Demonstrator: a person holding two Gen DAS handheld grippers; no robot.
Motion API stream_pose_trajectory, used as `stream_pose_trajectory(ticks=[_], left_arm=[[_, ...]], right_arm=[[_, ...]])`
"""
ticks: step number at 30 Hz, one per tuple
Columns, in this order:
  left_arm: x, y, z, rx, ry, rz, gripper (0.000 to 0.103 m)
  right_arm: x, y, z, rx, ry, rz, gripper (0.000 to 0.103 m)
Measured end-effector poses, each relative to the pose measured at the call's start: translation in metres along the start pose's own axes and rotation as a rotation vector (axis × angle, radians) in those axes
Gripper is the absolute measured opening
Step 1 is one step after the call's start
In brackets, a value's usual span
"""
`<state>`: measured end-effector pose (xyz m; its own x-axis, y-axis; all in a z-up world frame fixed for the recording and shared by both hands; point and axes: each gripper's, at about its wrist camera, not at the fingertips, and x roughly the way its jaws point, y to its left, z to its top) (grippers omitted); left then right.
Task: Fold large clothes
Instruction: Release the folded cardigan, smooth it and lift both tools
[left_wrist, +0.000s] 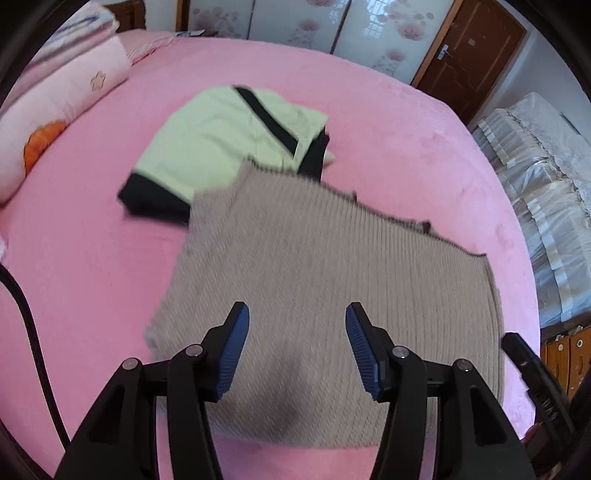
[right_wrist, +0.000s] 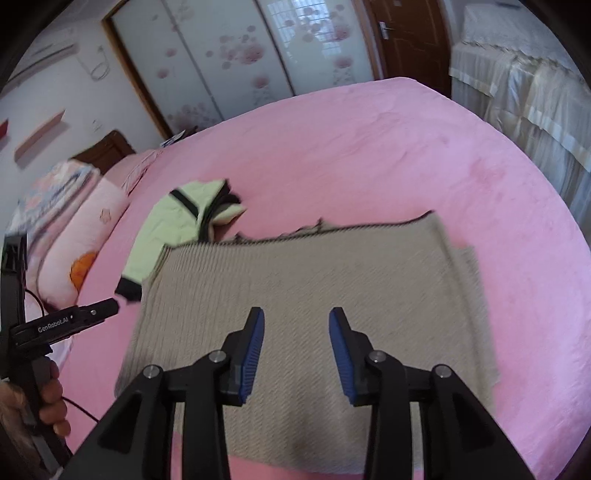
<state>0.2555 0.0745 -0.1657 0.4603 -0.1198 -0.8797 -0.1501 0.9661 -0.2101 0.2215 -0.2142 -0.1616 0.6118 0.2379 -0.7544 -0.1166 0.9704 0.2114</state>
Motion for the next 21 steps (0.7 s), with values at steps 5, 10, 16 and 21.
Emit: stream_pose_trajectory(ticks=[5, 10, 16, 21], left_arm=[[0.038, 0.007, -0.054, -0.018, 0.007, 0.115, 0.053], [0.063, 0.036, -0.075, 0.016, 0.016, 0.239, 0.053], [0.058, 0.064, -0.073, -0.005, 0.013, 0.195, 0.053], [0.062, 0.071, -0.072, -0.015, 0.019, 0.185, 0.053]], right_arm=[[0.038, 0.020, -0.049, -0.024, 0.038, -0.029, 0.037], [0.055, -0.012, -0.077, -0.063, 0.068, -0.174, 0.037], [0.032, -0.101, -0.089, 0.027, 0.069, -0.354, 0.032], [0.023, -0.132, -0.091, 0.091, 0.076, -0.359, 0.027]])
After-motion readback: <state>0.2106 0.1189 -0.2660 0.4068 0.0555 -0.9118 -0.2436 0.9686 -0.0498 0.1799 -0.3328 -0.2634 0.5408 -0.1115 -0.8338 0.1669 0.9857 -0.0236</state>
